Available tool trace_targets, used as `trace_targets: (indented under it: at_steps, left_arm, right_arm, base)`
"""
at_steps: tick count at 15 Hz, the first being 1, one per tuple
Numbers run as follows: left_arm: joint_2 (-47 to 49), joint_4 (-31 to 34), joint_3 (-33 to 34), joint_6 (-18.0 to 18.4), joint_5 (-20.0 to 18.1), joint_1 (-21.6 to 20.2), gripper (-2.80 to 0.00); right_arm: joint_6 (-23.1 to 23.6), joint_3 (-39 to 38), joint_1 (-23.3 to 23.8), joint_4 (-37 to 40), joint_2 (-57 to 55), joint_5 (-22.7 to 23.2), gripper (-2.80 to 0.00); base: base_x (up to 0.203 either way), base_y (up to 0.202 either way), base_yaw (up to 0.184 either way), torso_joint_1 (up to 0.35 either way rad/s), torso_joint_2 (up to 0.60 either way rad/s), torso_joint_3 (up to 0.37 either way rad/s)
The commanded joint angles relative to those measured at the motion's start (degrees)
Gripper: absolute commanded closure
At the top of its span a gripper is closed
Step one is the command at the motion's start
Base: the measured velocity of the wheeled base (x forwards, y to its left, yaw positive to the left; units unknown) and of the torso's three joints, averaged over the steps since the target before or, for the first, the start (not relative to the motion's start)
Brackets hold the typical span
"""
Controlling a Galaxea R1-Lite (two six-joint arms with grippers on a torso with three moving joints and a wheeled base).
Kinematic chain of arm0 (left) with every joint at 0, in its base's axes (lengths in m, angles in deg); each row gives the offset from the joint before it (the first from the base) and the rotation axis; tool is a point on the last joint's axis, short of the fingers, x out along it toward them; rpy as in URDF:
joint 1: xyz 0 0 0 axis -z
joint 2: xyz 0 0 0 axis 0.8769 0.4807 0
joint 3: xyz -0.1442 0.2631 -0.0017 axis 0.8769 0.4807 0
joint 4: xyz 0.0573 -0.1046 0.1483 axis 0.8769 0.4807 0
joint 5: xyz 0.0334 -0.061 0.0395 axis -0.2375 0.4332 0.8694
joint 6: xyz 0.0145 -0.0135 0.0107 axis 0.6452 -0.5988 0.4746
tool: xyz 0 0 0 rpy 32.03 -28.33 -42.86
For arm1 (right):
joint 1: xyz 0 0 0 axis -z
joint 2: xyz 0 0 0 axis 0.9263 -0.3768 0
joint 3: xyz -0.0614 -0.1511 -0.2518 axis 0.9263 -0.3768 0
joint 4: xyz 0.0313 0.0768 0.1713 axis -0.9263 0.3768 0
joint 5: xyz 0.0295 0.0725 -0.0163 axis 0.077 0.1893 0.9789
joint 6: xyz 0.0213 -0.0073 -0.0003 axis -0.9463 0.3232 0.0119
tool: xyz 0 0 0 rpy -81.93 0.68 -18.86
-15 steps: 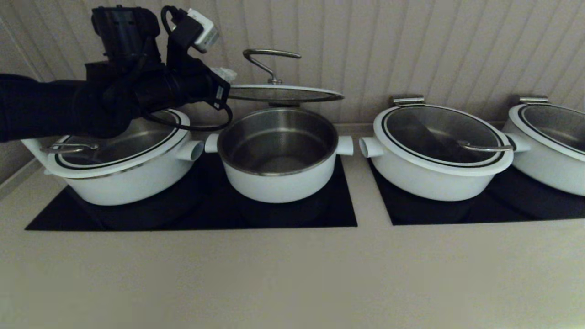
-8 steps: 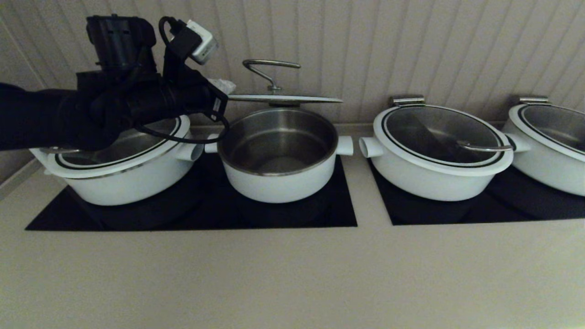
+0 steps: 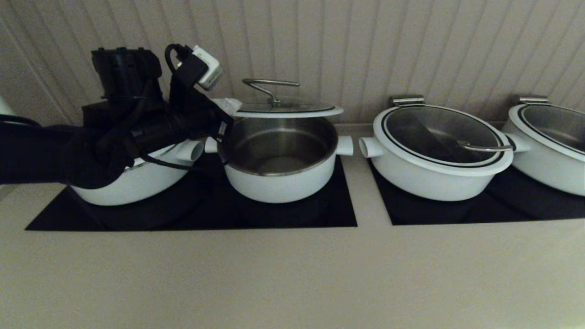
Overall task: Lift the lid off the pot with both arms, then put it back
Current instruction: Close the pot lid
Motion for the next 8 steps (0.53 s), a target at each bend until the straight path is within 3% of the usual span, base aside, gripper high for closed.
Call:
trace_targets:
  at_steps: [1,8]
  left_arm:
    - [0.1,-1.9,2.5,0.1,0.0,0.2,0.00]
    - [0.2,-3.6,6.6,0.2,0.0,0.2,0.00]
  right_arm:
    - [0.1,0.0,0.0,0.0,-0.1,0.0,0.00]
    - [0.1,0.0,0.0,0.0,0.0,0.0,0.00]
  base:
    - [0.000,0.000,0.000,0.000,0.00,0.000]
    - [0.000,0.000,0.000,0.000,0.00,0.000]
